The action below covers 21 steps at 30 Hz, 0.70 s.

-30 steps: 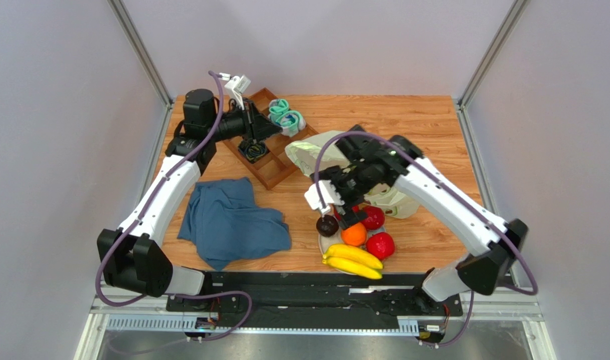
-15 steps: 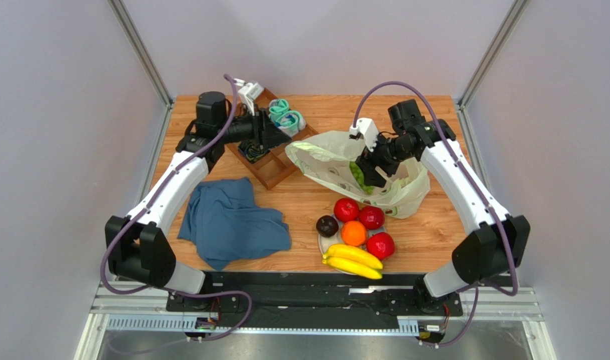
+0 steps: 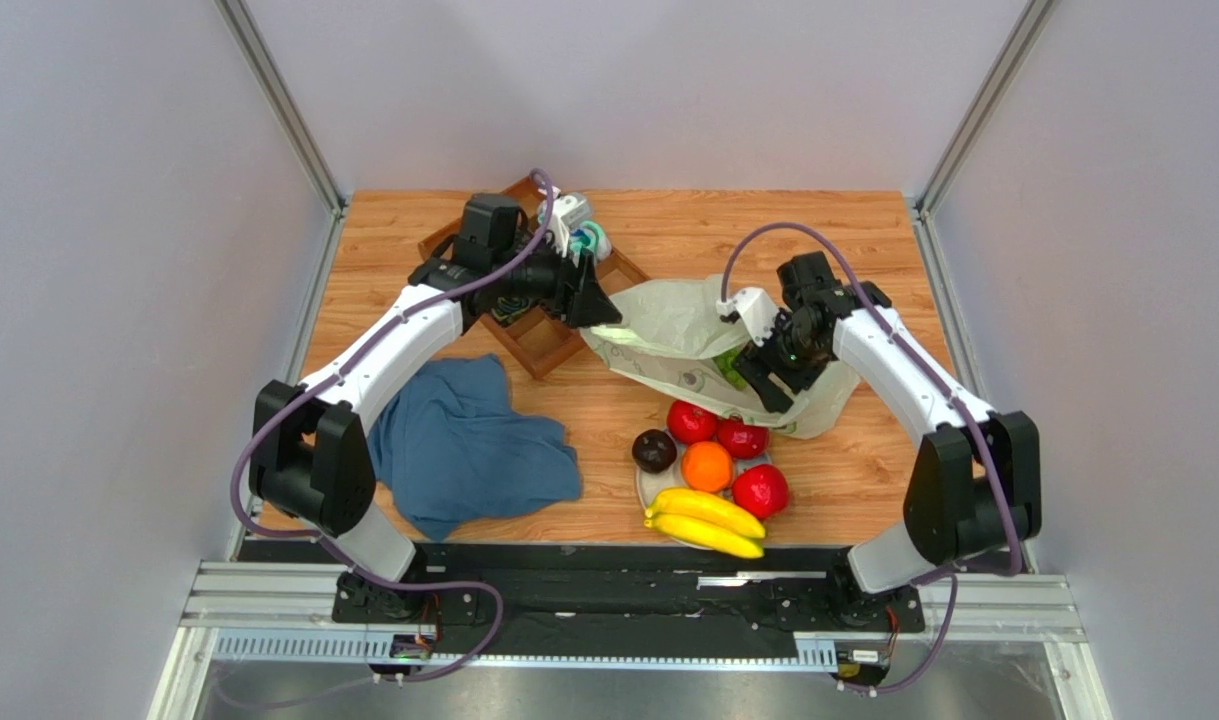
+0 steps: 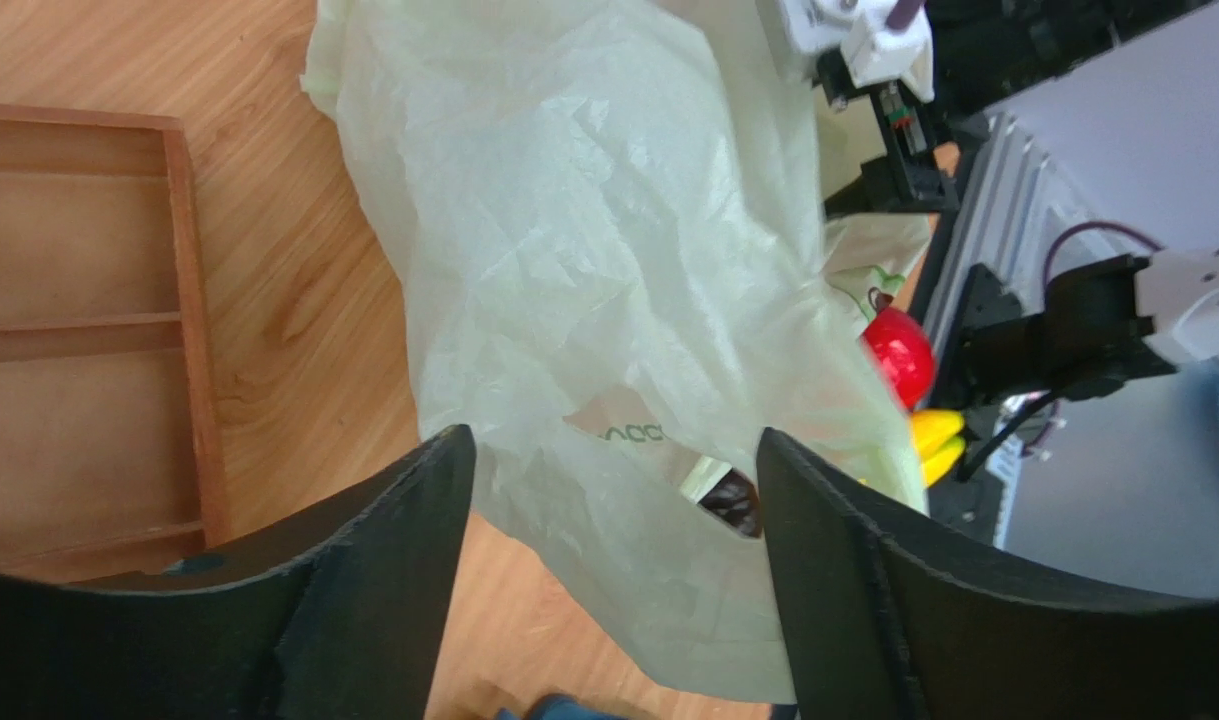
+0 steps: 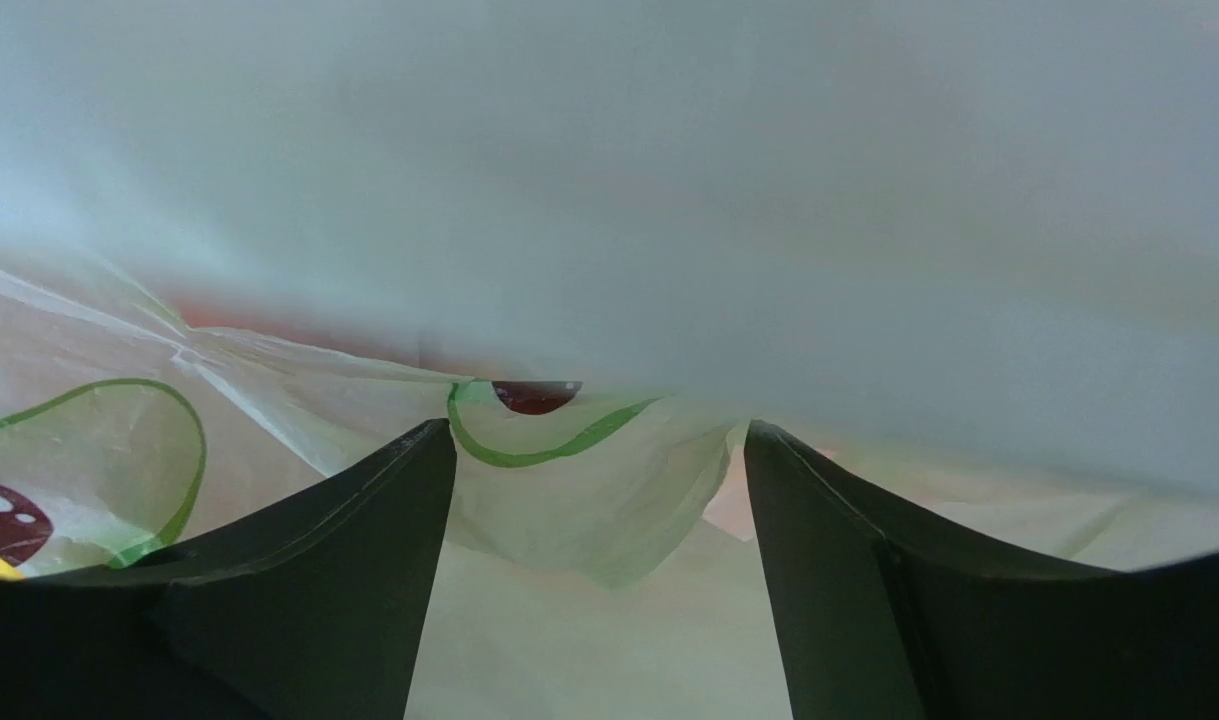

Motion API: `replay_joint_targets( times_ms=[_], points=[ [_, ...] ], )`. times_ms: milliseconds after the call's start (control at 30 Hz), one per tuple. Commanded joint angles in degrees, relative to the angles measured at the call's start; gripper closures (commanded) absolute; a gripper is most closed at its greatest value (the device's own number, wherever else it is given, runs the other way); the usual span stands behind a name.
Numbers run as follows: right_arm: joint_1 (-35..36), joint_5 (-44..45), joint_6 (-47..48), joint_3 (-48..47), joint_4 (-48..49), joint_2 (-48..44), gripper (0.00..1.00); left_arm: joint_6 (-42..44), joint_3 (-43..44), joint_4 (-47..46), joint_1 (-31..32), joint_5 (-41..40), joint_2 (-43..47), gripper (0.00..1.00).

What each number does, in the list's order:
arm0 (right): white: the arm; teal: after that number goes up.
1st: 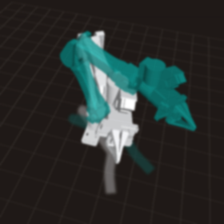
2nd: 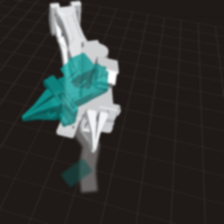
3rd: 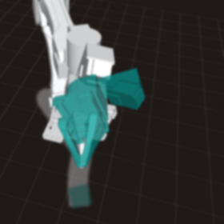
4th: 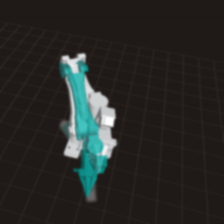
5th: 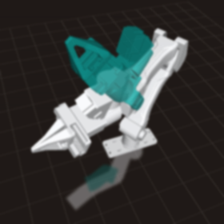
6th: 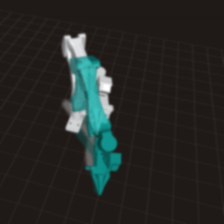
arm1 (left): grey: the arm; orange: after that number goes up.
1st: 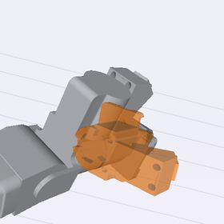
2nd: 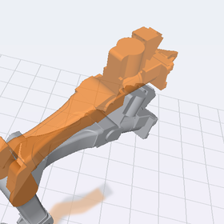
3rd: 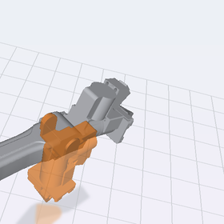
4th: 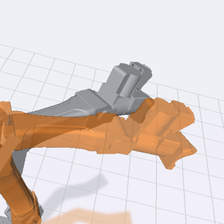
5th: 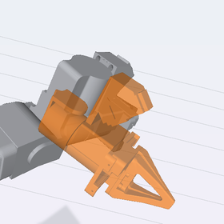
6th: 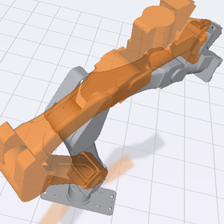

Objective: Take the fake fruits out of the plastic bag
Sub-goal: Adjust the plastic bag at the center of the board.

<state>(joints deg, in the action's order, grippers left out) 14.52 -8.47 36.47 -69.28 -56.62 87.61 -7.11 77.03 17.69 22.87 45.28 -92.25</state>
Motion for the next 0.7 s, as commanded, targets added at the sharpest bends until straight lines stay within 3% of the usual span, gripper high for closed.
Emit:
replay_joint_targets(
  times_ms=[0, 167, 367, 567, 667],
  points=[
    [-0.11, 3.02, -1.93, 5.62, 0.72, -9.82, 0.23, 2.53, -0.83, -2.58, -0.02, 4.04, 8.74, 0.04],
    [-0.20, 3.29, -1.93, 11.17, -0.42, -15.97, 0.21, 11.40, -1.71, 2.43, -0.02, 2.71, 11.91, 0.02],
    [-0.20, 1.44, -2.81, 12.23, -0.33, -15.90, 0.17, 22.38, -2.59, 7.52, 1.38, 8.77, 15.33, 0.01],
    [-0.37, 2.49, -3.07, 11.62, -0.33, -15.45, 0.05, 31.70, -1.46, 12.01, 3.93, 6.84, 14.12, 0.01],
    [-0.90, 2.49, -3.42, 11.97, -0.25, -15.54, 0.04, 34.88, 0.65, 15.87, 4.90, 9.30, 13.41, 0.01]
  ],
)
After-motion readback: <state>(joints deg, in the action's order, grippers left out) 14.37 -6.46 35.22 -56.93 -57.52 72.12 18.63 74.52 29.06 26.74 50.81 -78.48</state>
